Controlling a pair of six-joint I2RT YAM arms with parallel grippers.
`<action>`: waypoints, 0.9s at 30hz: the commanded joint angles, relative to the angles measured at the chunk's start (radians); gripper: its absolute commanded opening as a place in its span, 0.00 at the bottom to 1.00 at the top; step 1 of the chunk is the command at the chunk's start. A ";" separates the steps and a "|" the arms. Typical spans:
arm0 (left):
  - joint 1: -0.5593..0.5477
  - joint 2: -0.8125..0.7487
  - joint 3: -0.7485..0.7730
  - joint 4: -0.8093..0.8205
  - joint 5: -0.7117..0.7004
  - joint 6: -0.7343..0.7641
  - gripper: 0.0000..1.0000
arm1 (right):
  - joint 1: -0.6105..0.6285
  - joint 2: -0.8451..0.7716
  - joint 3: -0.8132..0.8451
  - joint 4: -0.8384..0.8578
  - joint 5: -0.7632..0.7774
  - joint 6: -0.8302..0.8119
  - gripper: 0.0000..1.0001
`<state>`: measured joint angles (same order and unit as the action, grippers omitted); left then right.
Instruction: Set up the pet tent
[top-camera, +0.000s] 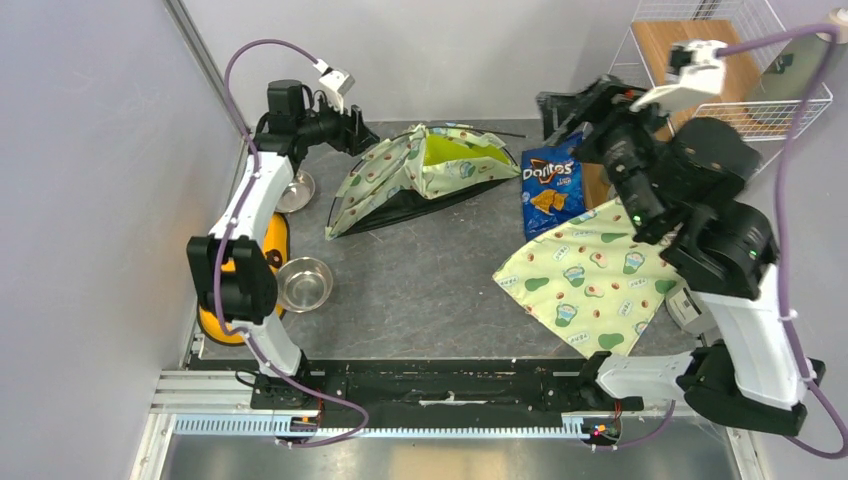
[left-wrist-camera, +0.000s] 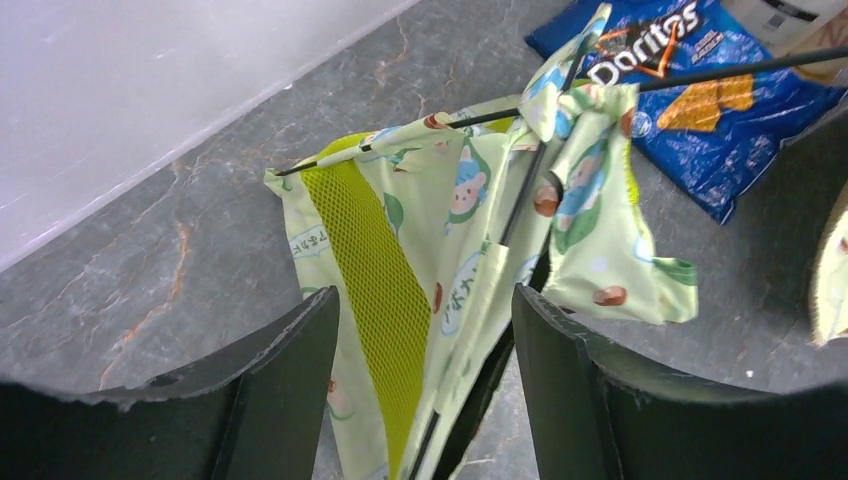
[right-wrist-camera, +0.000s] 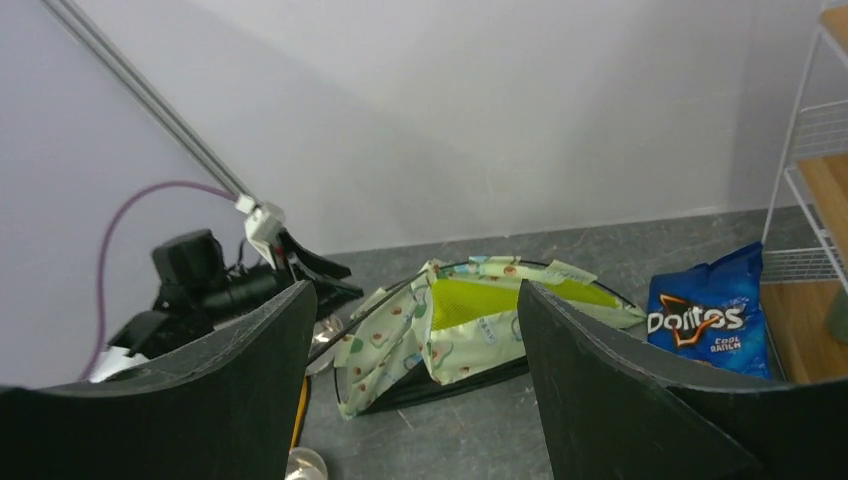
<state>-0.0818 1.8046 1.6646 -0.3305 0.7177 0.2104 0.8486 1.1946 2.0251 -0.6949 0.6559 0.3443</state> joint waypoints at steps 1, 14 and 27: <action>-0.003 -0.142 -0.108 0.140 -0.085 -0.150 0.70 | 0.000 0.062 -0.006 -0.032 -0.093 0.026 0.81; -0.064 -0.213 -0.172 0.032 -0.154 -0.344 0.42 | 0.000 0.143 0.011 -0.095 -0.073 0.125 0.80; -0.156 -0.066 -0.128 0.054 -0.395 -0.417 0.20 | -0.014 0.164 0.005 -0.098 -0.232 0.109 0.89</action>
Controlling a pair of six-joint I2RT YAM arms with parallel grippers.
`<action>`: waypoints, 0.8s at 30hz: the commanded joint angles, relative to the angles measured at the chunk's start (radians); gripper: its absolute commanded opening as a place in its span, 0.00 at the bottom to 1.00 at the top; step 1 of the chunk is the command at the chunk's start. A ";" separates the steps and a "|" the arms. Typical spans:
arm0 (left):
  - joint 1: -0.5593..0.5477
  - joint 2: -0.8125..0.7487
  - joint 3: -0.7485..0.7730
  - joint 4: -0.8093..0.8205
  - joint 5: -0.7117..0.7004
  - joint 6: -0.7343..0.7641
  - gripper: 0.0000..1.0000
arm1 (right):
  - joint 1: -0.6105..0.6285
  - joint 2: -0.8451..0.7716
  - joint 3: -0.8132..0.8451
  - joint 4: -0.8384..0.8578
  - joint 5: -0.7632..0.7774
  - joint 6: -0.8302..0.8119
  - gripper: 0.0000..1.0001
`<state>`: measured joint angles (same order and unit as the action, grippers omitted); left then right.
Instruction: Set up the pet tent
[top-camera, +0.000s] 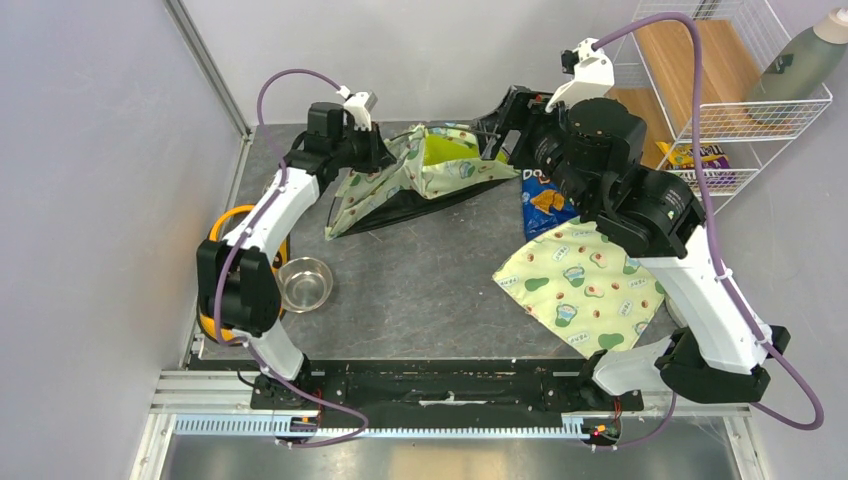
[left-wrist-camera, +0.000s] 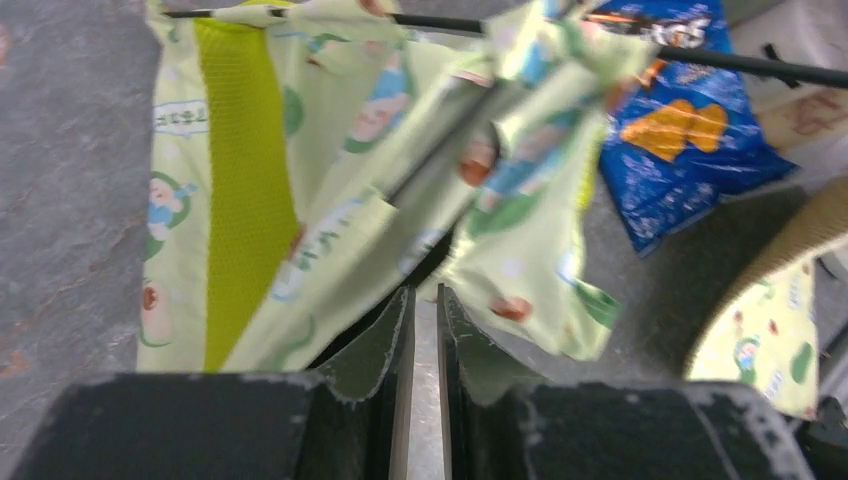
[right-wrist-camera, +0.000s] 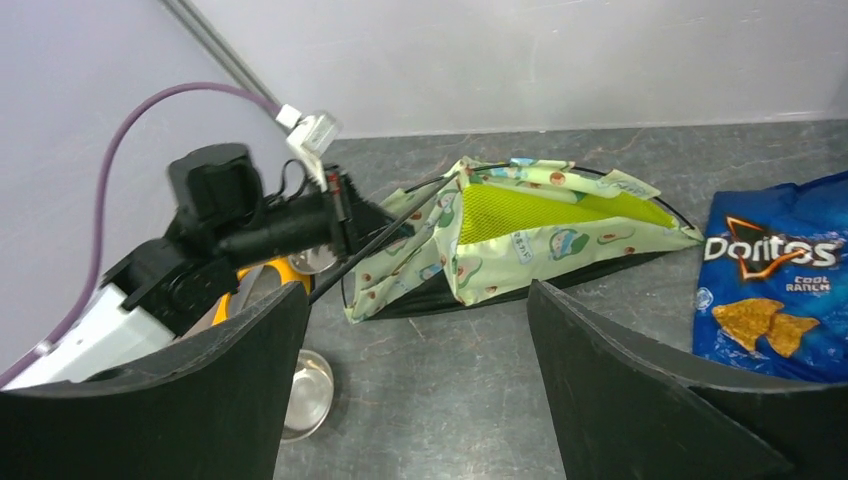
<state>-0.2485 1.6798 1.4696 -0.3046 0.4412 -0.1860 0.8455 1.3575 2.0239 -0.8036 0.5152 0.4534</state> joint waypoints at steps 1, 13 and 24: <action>0.011 0.080 0.089 0.027 -0.129 -0.008 0.20 | -0.015 0.000 0.003 0.009 -0.111 0.002 0.92; 0.021 0.349 0.455 -0.044 -0.105 0.060 0.20 | -0.125 0.056 -0.042 -0.005 -0.345 0.112 0.97; 0.031 0.192 0.365 0.021 0.014 -0.019 0.24 | -0.269 0.132 -0.070 0.031 -0.491 0.371 0.92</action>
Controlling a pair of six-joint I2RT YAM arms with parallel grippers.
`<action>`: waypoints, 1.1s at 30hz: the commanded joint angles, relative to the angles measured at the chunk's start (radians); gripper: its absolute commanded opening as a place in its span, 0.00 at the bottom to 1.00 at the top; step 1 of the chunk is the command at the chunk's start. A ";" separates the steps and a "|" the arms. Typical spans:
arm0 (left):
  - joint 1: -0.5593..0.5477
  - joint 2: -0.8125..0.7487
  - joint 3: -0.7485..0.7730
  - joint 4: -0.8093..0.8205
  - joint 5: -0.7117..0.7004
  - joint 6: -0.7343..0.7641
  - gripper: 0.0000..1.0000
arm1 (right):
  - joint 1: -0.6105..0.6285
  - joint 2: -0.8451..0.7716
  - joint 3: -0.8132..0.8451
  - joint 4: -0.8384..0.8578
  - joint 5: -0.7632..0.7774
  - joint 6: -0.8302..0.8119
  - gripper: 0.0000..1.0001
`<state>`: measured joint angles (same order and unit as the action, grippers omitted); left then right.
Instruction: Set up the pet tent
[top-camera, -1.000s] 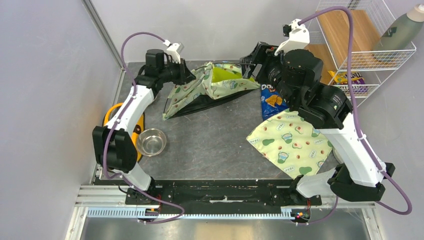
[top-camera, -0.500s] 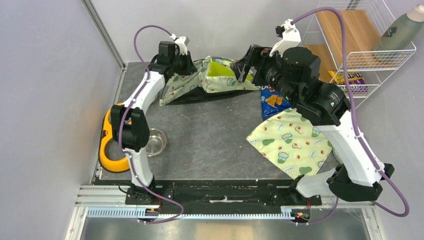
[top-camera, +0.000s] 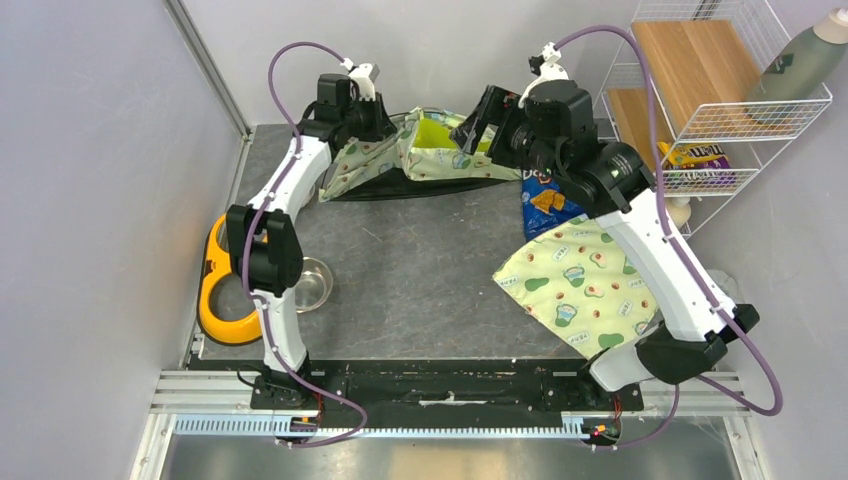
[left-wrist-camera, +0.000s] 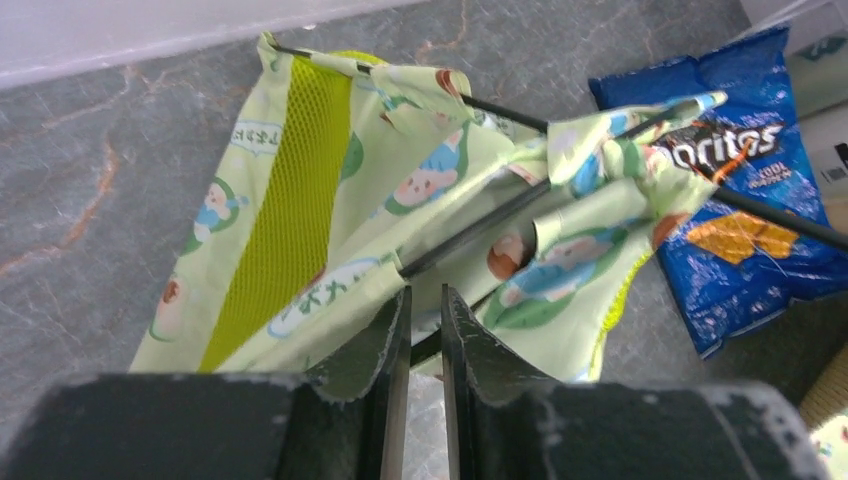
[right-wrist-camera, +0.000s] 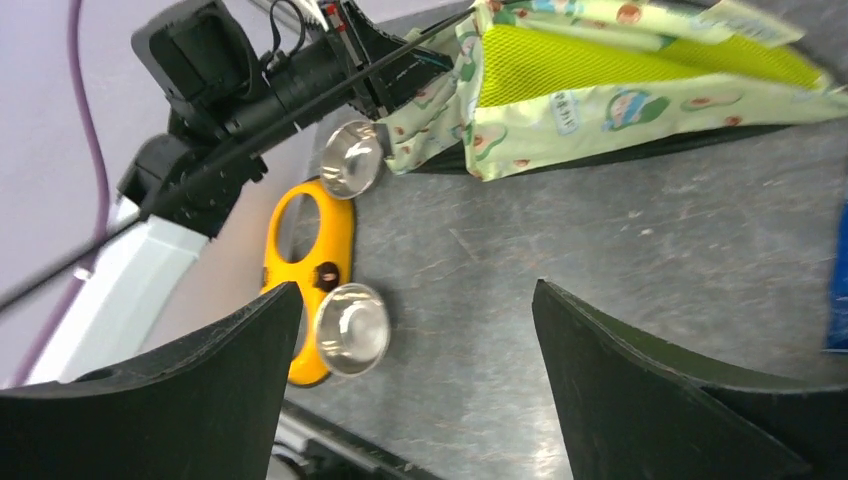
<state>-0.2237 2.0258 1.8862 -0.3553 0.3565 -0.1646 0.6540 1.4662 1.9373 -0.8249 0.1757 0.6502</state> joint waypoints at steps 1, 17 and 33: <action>0.006 -0.188 -0.076 0.100 0.114 -0.050 0.26 | -0.114 0.042 0.023 0.079 -0.259 0.256 0.91; 0.006 -0.626 -0.369 0.245 -0.085 -0.102 0.57 | -0.200 0.093 -0.141 0.641 -0.826 0.846 0.83; 0.006 -0.777 -0.481 0.226 -0.203 -0.118 0.57 | -0.162 0.115 -0.227 0.635 -0.835 0.878 0.33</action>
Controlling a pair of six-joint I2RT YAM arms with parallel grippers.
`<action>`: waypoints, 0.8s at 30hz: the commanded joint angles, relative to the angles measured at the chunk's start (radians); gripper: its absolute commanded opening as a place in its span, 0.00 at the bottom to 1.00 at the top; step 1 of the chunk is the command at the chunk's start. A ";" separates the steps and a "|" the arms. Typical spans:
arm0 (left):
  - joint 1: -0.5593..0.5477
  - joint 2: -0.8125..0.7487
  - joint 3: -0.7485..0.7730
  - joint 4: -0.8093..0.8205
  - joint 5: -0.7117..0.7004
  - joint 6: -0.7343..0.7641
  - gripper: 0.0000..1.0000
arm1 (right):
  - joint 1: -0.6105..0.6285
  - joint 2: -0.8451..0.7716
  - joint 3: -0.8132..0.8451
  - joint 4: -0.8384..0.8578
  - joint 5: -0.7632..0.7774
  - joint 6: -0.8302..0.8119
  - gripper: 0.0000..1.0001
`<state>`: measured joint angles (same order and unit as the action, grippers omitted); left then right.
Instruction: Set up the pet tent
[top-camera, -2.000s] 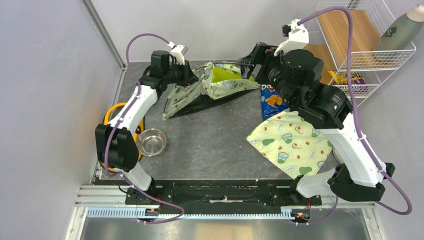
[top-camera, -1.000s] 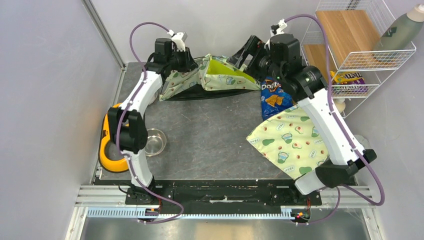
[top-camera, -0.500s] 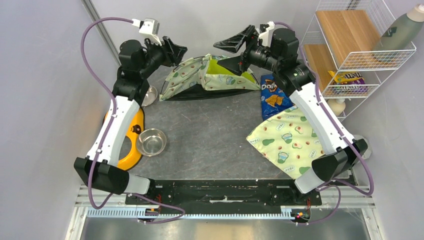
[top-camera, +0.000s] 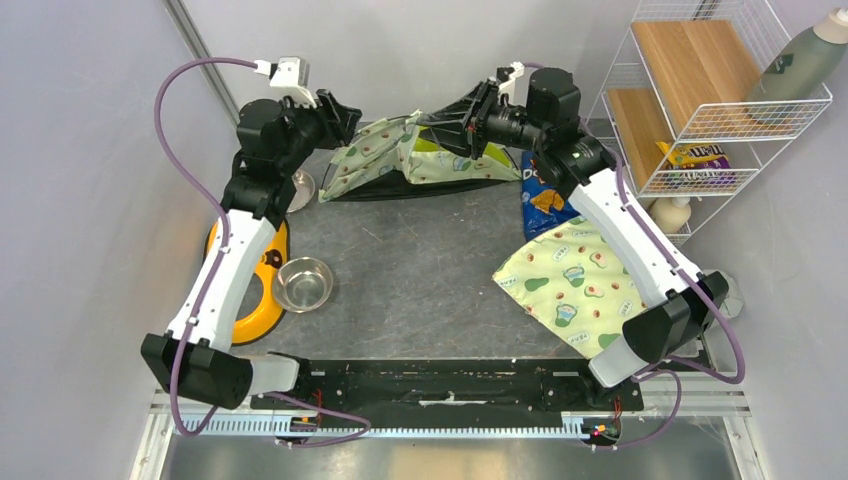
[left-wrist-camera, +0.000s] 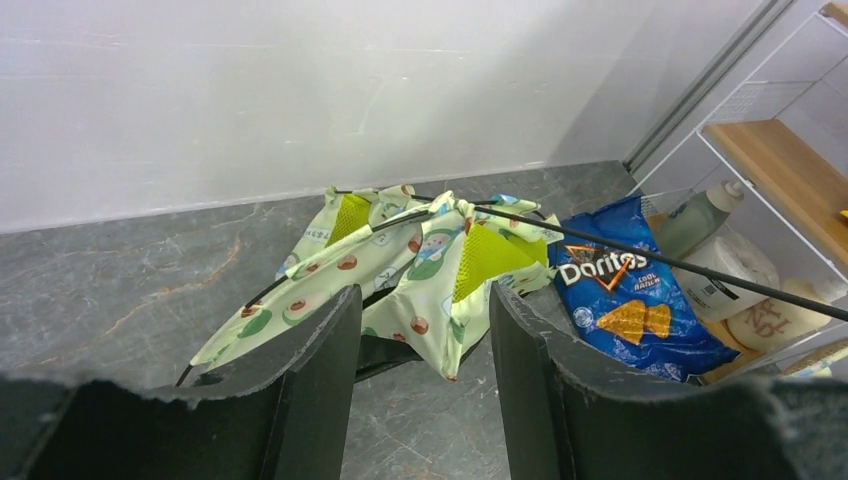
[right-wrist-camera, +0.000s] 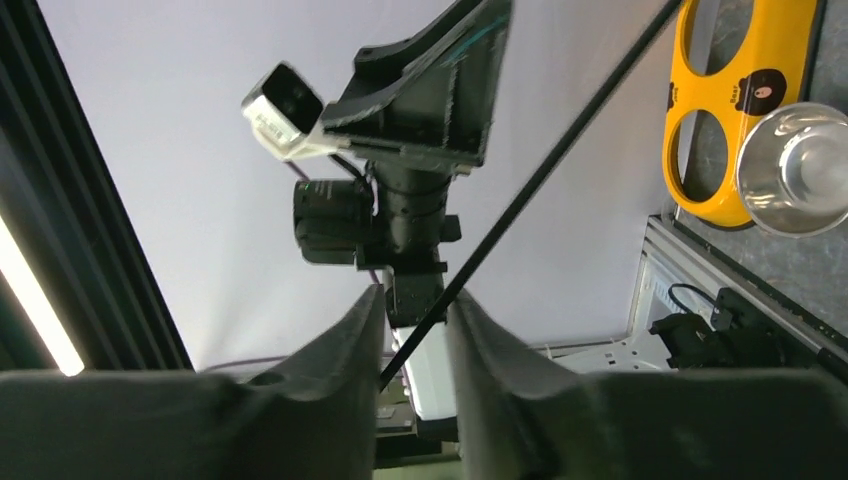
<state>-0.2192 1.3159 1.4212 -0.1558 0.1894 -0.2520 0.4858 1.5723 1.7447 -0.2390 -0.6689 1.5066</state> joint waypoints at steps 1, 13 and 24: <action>0.001 -0.073 -0.021 0.026 -0.041 -0.030 0.57 | 0.008 0.009 -0.047 0.054 0.024 0.026 0.29; 0.001 -0.116 -0.146 0.037 0.004 -0.087 0.57 | 0.017 0.052 -0.084 0.078 0.124 0.002 0.00; -0.003 -0.123 -0.218 0.135 0.240 -0.381 0.57 | 0.062 0.100 -0.070 0.008 0.311 -0.320 0.00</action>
<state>-0.2211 1.2415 1.1988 -0.1162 0.3576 -0.4652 0.5327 1.6344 1.6569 -0.2363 -0.5205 1.3968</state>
